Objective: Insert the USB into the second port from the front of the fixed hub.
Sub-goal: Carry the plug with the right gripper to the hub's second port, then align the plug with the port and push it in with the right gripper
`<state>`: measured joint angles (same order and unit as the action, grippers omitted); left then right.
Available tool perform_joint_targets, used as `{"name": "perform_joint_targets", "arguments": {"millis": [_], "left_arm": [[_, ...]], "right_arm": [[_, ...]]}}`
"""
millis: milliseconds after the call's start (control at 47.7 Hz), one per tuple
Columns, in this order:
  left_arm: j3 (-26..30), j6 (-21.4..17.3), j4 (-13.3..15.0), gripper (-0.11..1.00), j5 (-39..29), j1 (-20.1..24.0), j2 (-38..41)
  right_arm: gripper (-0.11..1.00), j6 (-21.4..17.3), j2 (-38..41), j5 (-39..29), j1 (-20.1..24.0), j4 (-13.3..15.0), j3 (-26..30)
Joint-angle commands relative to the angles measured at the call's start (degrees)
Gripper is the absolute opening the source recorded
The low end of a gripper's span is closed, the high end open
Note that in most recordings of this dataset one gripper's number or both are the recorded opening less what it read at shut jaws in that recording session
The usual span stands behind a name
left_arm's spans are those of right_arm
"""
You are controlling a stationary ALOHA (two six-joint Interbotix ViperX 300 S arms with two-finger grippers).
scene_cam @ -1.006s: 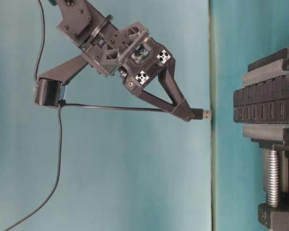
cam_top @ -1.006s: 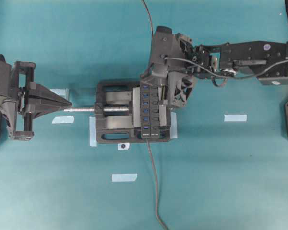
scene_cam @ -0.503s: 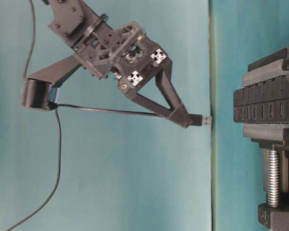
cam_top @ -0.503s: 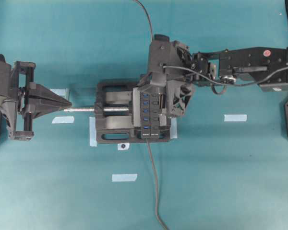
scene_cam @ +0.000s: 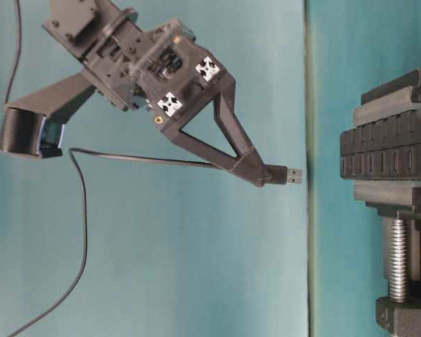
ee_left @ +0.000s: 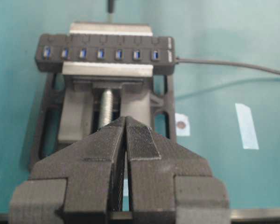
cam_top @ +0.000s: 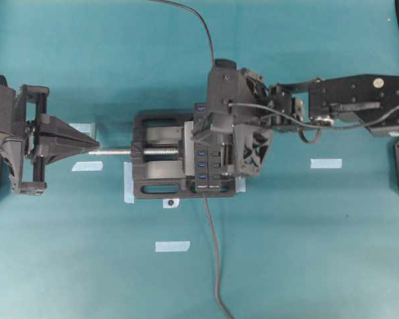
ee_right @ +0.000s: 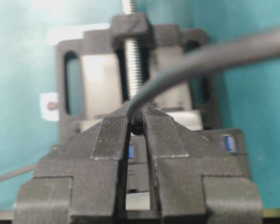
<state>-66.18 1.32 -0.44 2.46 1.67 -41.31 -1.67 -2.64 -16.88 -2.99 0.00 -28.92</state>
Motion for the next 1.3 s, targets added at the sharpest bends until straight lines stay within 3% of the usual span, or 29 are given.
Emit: {"name": "perform_joint_targets", "arguments": {"millis": [0, 1278], "left_arm": [[0.6, 0.1, -0.1, 0.00, 0.3, 0.1, -0.1], [0.5, 0.2, -0.1, 0.00, 0.3, 0.1, -0.1]], "right_arm": [[0.05, -0.5, -1.3, 0.3, 0.7, 0.0, 0.4], [0.05, -0.6, 4.7, 0.3, 3.1, -0.1, -0.3]]}}
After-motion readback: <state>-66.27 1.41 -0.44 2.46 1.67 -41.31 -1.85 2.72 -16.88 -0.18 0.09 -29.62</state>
